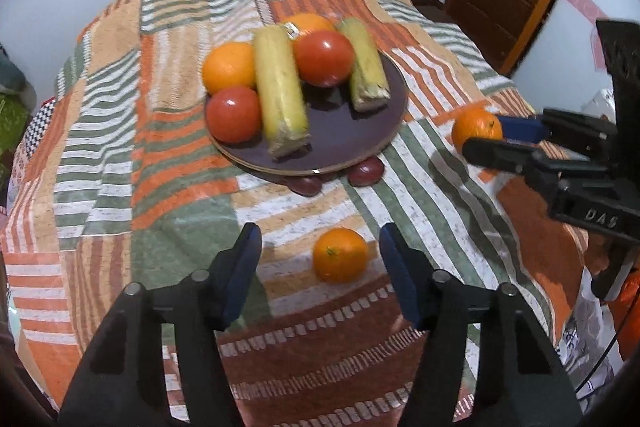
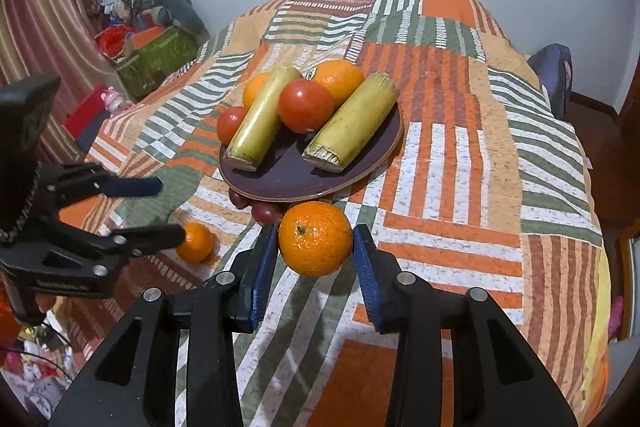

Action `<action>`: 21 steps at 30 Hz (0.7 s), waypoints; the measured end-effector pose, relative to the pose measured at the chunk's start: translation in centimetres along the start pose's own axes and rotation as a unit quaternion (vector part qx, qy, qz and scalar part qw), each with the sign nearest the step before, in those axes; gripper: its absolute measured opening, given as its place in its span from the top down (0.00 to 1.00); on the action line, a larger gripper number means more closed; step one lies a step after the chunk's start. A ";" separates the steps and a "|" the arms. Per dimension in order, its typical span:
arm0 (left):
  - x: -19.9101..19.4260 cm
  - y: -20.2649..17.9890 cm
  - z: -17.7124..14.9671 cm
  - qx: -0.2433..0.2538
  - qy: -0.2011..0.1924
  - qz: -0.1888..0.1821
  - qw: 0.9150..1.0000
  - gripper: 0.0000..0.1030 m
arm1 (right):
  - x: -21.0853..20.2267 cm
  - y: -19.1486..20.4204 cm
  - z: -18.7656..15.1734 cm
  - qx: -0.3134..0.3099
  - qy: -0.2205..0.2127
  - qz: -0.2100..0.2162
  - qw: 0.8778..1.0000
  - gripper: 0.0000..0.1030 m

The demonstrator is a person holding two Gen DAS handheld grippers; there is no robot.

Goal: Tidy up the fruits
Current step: 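Grasp a mandarin with the right tool while the left tool grasps another mandarin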

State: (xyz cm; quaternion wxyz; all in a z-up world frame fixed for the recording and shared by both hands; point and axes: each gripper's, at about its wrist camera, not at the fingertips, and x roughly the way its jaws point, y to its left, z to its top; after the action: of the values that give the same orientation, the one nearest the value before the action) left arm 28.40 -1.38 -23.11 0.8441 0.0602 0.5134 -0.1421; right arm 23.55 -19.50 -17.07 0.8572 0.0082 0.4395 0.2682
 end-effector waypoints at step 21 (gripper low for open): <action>2.5 -0.5 -0.7 0.005 0.035 -0.003 0.999 0.66 | -0.9 0.0 -0.4 0.009 -0.011 0.006 1.000 0.66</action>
State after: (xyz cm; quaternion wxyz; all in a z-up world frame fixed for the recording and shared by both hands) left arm 28.75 -2.17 -25.60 0.8247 0.0674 0.5425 -0.1451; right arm 22.86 -20.00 -16.68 0.8602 0.0214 0.4327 0.2689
